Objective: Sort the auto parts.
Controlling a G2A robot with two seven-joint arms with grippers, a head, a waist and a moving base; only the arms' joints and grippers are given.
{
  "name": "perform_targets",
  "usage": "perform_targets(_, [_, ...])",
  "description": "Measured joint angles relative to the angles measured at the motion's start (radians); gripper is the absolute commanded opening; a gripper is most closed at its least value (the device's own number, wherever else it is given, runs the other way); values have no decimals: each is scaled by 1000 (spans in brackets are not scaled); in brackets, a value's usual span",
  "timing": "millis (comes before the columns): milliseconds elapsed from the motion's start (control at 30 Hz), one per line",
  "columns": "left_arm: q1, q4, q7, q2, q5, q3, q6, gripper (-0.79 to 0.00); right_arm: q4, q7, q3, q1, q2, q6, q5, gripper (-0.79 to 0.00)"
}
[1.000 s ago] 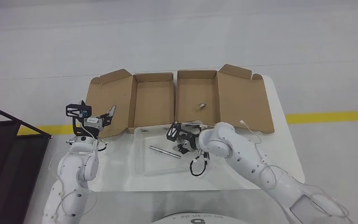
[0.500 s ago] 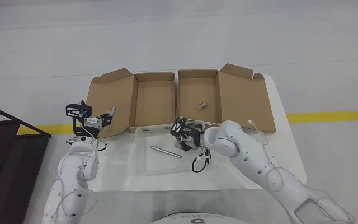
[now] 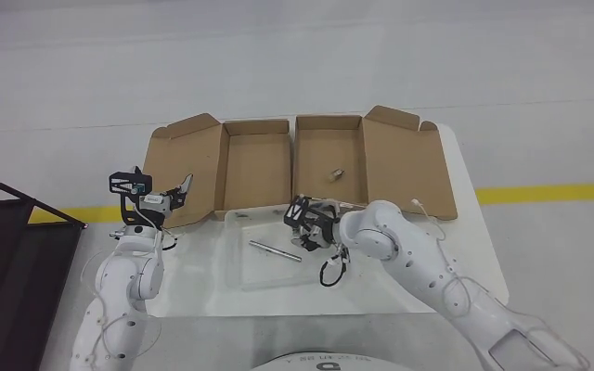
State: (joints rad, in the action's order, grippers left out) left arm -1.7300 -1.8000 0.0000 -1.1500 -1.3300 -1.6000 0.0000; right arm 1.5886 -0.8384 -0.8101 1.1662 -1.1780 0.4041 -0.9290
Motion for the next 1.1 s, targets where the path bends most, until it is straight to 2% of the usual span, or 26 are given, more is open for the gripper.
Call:
perform_targets(433, [0, 0, 0, 0, 0, 0, 0, 0, 45, -30, -102, 61, 32, -1, 35, -443])
perform_targets(667, [0, 0, 0, 0, 0, 0, 0, 0, 11, -42, -102, 48, 31, -5, 75, -480])
perform_targets(1100, [0, 0, 0, 0, 0, 0, 0, 0, -24, -61, -77, 8, 22, -67, 70, -477])
